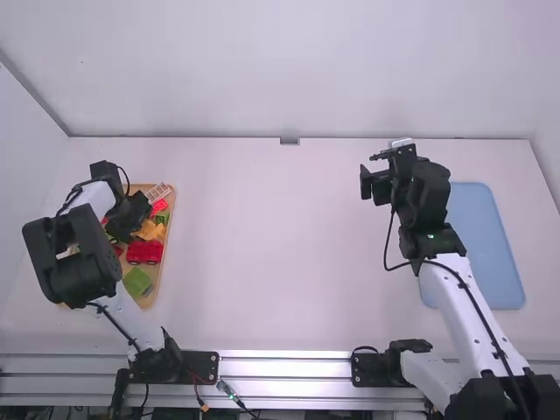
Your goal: Assemble lego blocks to make yellow taxi
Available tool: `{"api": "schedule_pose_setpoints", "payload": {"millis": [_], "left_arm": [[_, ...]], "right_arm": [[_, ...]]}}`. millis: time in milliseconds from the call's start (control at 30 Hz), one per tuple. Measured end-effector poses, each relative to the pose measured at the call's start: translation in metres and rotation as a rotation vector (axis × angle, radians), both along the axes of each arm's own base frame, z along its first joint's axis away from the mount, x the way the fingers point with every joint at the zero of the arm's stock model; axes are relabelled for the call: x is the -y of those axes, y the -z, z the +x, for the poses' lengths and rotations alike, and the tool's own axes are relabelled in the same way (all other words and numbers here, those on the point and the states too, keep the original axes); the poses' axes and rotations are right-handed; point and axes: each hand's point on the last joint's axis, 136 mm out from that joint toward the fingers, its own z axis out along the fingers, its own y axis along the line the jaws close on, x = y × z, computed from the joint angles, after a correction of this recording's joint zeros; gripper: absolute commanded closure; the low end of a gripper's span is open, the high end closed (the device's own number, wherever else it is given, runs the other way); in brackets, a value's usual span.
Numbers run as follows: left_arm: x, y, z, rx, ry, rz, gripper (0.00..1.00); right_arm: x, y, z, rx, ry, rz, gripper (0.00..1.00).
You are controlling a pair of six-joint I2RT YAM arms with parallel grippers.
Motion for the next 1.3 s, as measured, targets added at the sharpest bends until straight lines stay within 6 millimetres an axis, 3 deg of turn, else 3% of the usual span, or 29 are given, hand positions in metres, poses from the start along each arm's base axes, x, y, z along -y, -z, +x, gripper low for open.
{"api": "schedule_pose_setpoints", "payload": {"millis": [200, 1033, 1300], "left_arm": [[-0.001, 0.004, 0.003, 0.020, 0.000, 0.010, 0.33], [0.003, 0.028, -0.002, 0.030, 0.162, 0.055, 0.32], [-0.001, 0.026, 0.004, 0.051, 0.207, 0.088, 0.60]], "right_arm": [[0.000, 0.000, 0.000, 0.000, 0.000, 0.000, 0.01], [0.000, -0.003, 0.001, 0.013, -0.002, -0.002, 0.01], [0.000, -0.005, 0.002, 0.022, -0.002, 0.002, 0.01]]}}
